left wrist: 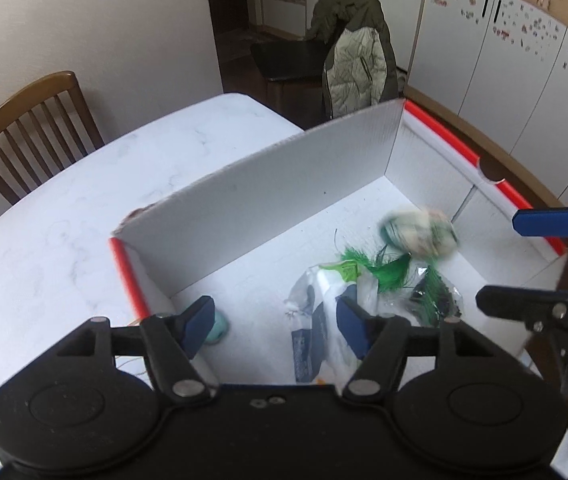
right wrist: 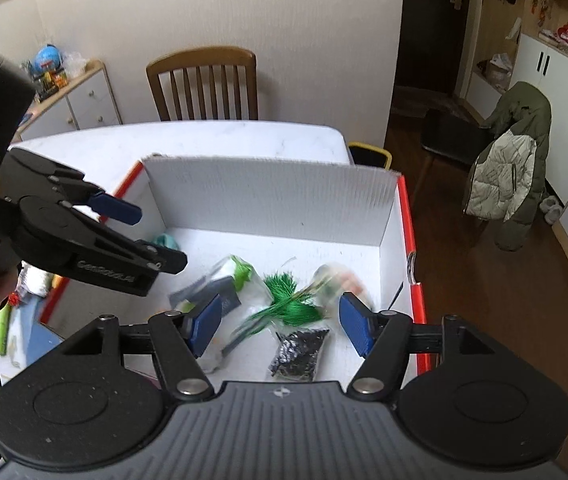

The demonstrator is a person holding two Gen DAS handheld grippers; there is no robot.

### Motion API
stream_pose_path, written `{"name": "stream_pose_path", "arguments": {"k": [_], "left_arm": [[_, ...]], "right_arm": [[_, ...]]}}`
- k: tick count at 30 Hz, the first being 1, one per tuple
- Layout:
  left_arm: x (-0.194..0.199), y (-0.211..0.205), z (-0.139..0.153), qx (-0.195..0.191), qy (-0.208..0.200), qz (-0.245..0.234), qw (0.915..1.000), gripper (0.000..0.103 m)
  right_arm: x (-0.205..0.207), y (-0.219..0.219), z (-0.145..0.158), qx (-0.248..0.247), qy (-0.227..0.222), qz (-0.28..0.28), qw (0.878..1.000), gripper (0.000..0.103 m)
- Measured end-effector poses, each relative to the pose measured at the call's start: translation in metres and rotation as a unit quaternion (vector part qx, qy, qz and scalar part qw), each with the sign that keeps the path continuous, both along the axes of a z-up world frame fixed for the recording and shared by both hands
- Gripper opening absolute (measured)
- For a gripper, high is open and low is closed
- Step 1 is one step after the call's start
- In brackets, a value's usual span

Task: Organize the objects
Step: 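Open both tools to drop the items and withdraw from the box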

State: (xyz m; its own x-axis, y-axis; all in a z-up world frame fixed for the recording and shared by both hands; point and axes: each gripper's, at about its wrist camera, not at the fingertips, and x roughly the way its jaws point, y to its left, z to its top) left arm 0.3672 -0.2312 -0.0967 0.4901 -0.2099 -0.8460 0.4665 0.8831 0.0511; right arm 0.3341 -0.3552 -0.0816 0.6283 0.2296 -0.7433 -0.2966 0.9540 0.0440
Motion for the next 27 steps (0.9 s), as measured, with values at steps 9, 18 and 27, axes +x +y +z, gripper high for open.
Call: {"name": "stream_pose_path", "arguments": {"k": [9, 18, 27], "left_arm": [[-0.030, 0.039, 0.039, -0.043, -0.033, 0.009, 0.9985, 0.070], [-0.059, 0.091, 0.068, -0.078, -0.058, 0.014, 0.9952, 0.072], [-0.088, 0.147, 0.090, -0.088, -0.084, 0.011, 0.9925, 0.079]], "right_arm": [[-0.027, 0.019, 0.033, 0.012, -0.031, -0.003, 0.999, 0.065], [-0.051, 0.054, 0.052, 0.021, -0.041, -0.018, 0.999, 0.065], [-0.080, 0.096, 0.069, 0.038, -0.058, -0.031, 0.997, 0.067]]}}
